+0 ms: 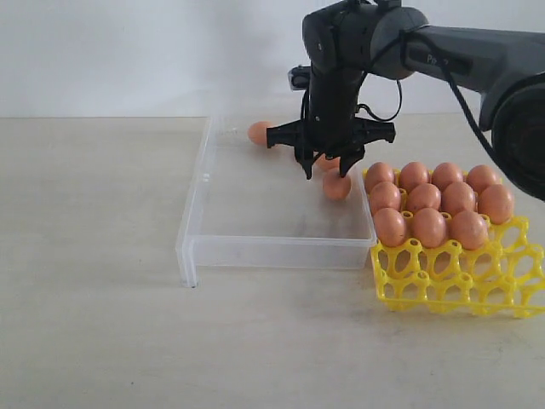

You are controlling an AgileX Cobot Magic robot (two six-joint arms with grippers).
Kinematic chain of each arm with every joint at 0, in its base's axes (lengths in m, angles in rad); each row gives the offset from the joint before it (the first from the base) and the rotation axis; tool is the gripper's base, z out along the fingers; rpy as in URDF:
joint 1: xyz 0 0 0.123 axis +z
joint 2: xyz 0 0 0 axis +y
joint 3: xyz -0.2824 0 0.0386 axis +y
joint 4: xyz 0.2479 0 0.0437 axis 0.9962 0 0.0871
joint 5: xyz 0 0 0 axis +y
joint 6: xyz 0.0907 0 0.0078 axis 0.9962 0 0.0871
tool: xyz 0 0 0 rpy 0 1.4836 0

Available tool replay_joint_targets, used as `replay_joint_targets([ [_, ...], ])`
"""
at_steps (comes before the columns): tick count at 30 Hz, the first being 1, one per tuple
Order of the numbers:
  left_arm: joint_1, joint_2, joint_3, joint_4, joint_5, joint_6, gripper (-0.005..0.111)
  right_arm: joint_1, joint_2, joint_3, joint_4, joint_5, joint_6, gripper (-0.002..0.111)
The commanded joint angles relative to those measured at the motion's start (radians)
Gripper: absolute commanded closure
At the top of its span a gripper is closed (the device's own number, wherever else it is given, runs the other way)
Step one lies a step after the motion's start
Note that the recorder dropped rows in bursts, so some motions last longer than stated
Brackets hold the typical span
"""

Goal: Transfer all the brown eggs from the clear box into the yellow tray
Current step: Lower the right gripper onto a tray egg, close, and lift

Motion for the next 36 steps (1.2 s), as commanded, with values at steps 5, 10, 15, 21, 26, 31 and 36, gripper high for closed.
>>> replay_joint_targets([
  [5,0.004,-0.002,0.003,-0.003,-0.001,0.002,0.103,-0.011,0.032,-0.006,-0.062,-0.011,0.037,0.063],
  [10,0.004,-0.002,0.003,-0.003,-0.001,0.002,0.103,-0.011,0.056,-0.006,-0.076,-0.029,0.045,0.063],
  [15,0.004,-0.002,0.003,-0.003,-0.001,0.002,0.103,-0.011,0.076,-0.006,-0.097,-0.058,0.064,0.063],
  [21,0.004,-0.002,0.003,-0.003,-0.001,0.002,0.103,-0.011,0.086,-0.006,-0.099,-0.06,0.079,0.084],
  [26,0.004,-0.002,0.003,-0.003,-0.001,0.002,0.103,-0.011,0.086,-0.006,-0.103,-0.078,0.077,0.108],
  [31,0.004,-0.002,0.003,-0.003,-0.001,0.002,0.103,-0.011,0.086,-0.006,-0.103,-0.12,0.077,0.108],
  [36,0.004,-0.002,0.003,-0.003,-0.001,0.002,0.103,-0.01,0.075,-0.006,-0.103,-0.104,0.077,0.108],
])
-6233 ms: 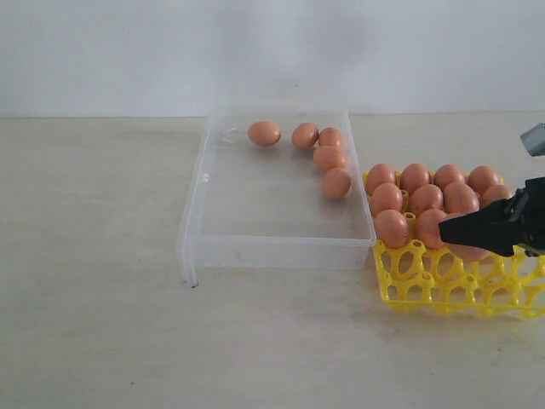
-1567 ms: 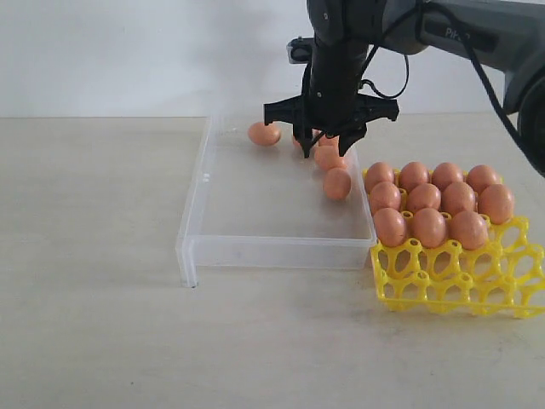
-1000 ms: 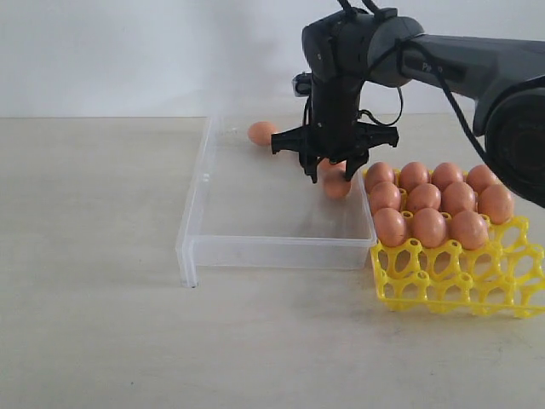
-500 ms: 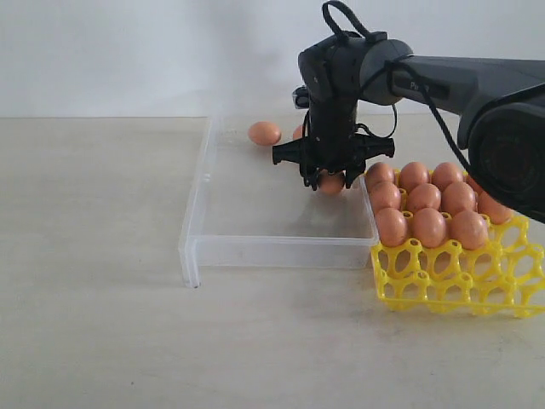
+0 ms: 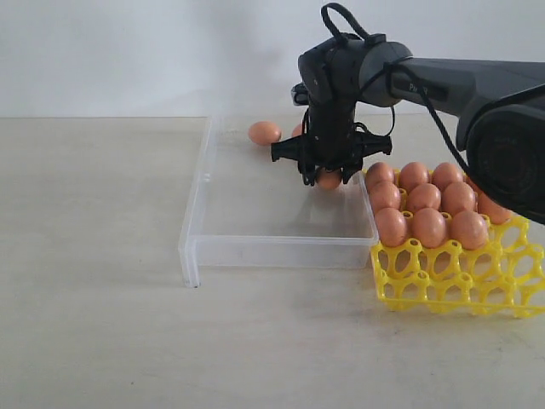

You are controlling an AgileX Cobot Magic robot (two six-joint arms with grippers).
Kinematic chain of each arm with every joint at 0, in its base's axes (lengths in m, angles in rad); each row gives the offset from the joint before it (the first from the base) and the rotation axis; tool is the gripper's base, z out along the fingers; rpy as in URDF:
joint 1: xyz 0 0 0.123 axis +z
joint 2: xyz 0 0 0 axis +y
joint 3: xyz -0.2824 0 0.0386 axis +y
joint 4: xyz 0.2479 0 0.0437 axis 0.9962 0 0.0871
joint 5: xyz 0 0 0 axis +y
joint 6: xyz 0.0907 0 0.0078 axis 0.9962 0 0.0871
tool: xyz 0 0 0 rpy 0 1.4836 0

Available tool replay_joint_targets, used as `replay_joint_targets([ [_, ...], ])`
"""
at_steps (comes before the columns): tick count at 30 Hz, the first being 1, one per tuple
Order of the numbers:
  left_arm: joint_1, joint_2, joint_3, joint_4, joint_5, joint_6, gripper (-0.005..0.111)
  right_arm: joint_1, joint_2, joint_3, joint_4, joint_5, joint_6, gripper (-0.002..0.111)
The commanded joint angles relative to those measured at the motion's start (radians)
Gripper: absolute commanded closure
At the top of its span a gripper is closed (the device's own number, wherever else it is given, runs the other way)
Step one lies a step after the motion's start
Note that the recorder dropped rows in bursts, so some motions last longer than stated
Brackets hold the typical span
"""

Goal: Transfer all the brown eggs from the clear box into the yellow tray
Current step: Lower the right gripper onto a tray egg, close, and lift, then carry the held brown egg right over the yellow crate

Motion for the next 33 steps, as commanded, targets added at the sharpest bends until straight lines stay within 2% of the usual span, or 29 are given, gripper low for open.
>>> replay_joint_targets([
  [1,0.004,-0.002,0.003,-0.003,-0.001,0.002,0.103,-0.006,-0.015,-0.003,-0.007,0.007,0.003,0.108],
  [7,0.004,-0.002,0.003,-0.003,-0.001,0.002,0.103,0.023,-0.101,-0.003,-0.087,-0.101,0.003,0.108],
  [13,0.004,-0.002,0.003,-0.003,-0.001,0.002,0.103,0.034,-0.171,0.001,-0.093,-0.197,0.105,0.108],
  [17,0.004,-0.002,0.003,-0.003,-0.001,0.002,0.103,0.034,-0.228,0.073,-0.103,-0.261,0.089,0.108],
  [22,0.004,-0.002,0.003,-0.003,-0.001,0.002,0.103,0.032,-0.421,0.394,-0.149,-0.592,0.09,0.108],
  [26,0.004,-0.002,0.003,-0.003,-0.001,0.002,0.103,0.018,-0.627,0.798,-0.166,-1.064,0.104,0.108],
  [28,0.004,-0.002,0.003,-0.003,-0.001,0.002,0.103,-0.002,-0.705,0.946,-0.166,-1.278,0.134,0.108],
  [31,0.004,-0.002,0.003,-0.003,-0.001,0.002,0.103,-0.075,-0.829,1.157,-0.162,-1.529,0.259,0.108],
  [33,0.004,-0.002,0.003,-0.003,-0.001,0.002,0.103,-0.157,-0.896,1.261,-0.202,-1.667,0.353,0.108],
])
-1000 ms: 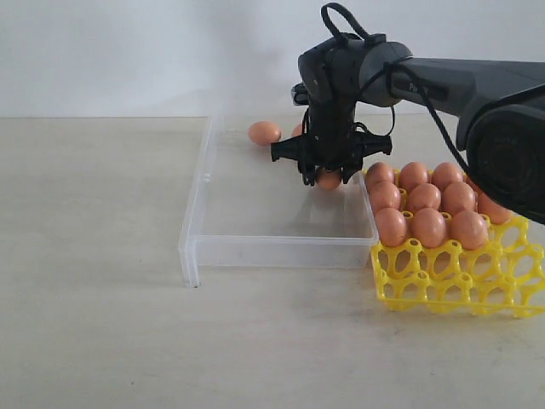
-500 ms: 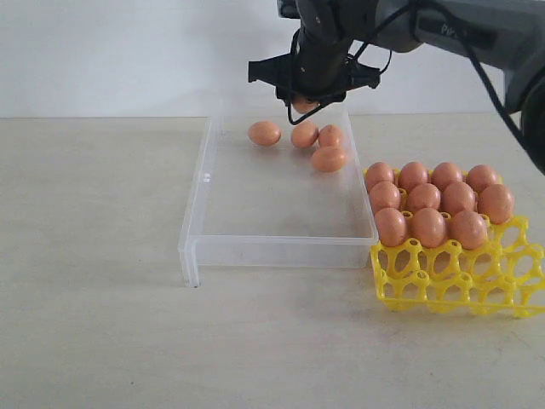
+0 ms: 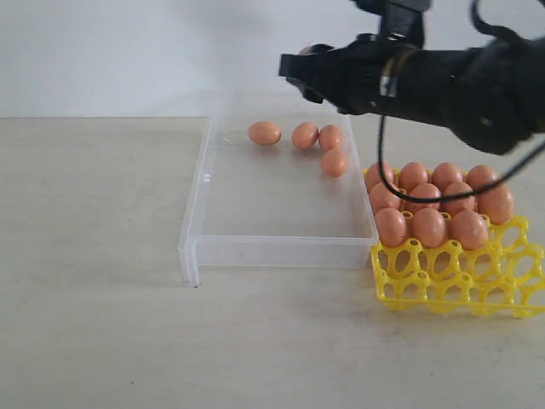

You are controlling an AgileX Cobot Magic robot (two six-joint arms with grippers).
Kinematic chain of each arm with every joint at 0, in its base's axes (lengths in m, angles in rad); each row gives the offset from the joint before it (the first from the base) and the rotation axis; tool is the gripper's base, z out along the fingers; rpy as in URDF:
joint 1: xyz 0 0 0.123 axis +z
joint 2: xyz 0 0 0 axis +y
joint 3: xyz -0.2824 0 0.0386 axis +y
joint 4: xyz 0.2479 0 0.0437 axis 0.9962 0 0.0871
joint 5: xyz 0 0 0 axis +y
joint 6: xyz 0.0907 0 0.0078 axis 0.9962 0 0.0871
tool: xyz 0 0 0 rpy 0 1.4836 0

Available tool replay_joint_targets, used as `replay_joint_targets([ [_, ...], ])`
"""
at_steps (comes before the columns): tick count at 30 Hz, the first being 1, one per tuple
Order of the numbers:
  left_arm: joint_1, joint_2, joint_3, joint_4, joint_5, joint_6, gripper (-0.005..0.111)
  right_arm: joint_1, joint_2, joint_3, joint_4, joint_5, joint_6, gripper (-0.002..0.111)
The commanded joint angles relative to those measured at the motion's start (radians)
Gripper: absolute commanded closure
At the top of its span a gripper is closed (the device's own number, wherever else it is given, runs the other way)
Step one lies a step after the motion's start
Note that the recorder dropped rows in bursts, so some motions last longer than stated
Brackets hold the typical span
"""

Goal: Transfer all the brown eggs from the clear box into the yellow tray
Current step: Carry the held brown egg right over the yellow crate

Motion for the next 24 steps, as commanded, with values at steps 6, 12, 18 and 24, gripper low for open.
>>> replay_joint_targets([
  [6,0.004,-0.002,0.003,-0.003,-0.001,0.002,0.103,-0.512,-0.199,0.316,-0.629,-0.69,0.528,0.108],
  [12,0.004,-0.002,0.003,-0.003,-0.001,0.002,0.103,-0.844,-0.126,0.314,-1.062,-0.851,0.589,0.108],
  [18,0.004,-0.002,0.003,-0.003,-0.001,0.002,0.103,-0.904,-0.013,0.314,-1.093,-0.851,0.451,0.108],
  [24,0.004,-0.002,0.003,-0.003,-0.001,0.002,0.103,-0.904,0.095,0.314,-1.107,-0.693,0.323,0.108],
])
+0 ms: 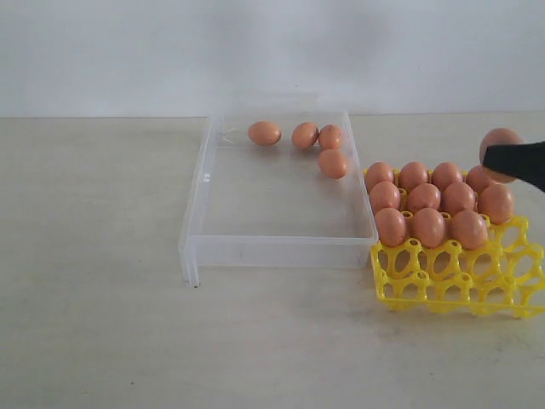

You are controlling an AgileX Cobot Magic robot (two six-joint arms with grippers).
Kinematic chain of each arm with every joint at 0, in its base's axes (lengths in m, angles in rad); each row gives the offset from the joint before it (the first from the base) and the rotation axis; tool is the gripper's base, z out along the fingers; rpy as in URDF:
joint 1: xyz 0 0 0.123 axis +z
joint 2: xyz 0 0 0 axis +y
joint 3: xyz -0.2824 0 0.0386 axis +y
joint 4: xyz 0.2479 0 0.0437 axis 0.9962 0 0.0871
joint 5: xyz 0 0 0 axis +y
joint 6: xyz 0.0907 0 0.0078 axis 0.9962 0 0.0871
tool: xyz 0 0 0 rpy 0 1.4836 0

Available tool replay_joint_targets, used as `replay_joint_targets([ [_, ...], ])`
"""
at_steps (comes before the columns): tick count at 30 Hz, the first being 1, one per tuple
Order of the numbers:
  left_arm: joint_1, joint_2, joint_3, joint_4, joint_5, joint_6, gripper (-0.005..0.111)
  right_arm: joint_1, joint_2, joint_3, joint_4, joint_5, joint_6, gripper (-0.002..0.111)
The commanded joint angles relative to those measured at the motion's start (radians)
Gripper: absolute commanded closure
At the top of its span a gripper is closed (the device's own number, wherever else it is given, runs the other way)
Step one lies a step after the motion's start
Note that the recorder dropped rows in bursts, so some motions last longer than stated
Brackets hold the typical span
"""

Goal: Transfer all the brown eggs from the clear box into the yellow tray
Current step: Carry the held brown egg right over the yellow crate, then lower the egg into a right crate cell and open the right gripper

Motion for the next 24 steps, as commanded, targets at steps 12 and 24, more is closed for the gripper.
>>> replay_joint_targets([
  [12,0.004,-0.002,0.003,-0.003,-0.001,0.002,0.103,-0.009,0.067,0.003,-0.044,0.32,-0.408,0.108],
  [24,0.004,-0.002,0.003,-0.003,-0.001,0.002,0.103,-0.009,0.225,0.003,0.077,0.262,-0.459,0.108],
])
